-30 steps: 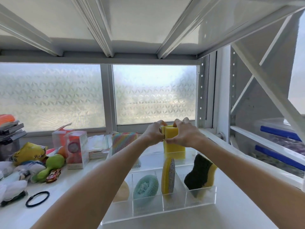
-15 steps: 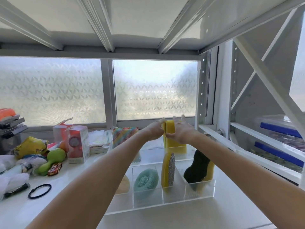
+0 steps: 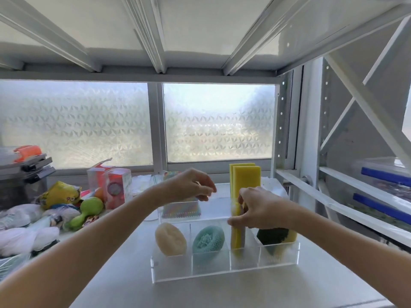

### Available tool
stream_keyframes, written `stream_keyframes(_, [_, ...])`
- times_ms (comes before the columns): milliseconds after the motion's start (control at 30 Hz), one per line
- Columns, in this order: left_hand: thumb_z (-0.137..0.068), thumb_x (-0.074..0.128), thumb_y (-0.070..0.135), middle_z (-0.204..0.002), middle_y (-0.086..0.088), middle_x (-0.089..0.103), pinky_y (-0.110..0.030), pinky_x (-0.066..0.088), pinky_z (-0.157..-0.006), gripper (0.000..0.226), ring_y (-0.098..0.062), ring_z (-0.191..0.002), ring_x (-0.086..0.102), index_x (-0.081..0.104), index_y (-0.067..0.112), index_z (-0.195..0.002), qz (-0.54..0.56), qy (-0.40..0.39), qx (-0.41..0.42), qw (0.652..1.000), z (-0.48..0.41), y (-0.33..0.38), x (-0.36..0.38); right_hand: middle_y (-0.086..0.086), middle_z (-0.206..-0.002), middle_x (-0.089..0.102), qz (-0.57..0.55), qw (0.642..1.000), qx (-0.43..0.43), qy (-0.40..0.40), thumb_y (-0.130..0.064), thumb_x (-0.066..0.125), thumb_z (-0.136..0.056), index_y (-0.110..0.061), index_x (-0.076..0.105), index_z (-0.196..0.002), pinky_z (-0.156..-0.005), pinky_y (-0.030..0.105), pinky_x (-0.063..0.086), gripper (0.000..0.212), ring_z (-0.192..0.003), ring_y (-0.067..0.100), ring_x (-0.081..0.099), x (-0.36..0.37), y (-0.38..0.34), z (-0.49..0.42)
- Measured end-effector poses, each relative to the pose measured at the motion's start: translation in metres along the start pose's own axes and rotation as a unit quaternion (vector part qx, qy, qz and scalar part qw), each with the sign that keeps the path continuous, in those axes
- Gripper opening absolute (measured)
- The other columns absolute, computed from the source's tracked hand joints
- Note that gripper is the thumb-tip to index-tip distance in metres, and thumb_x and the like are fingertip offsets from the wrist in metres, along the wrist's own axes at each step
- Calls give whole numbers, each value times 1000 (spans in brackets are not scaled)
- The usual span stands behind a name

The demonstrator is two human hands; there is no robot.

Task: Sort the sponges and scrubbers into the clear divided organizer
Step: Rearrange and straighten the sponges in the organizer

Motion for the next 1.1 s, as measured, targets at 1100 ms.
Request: stream_keyframes(1100, [-81, 69, 35, -75, 12, 56, -21, 45, -63, 30, -11, -72, 55, 64, 14, -102, -227, -94, -48, 968, 17, -17, 43, 4, -96, 60, -10, 995, 85, 50, -39, 73, -75, -16, 53, -98, -81, 34, 56, 39, -87, 18, 61, -19, 99, 15])
Point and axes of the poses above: each hand's wrist, its own z-axis away from the middle knuckle, its own x-axis out of the palm, y = z × x, the point moved 8 cm from there along -z, towards the middle knuckle
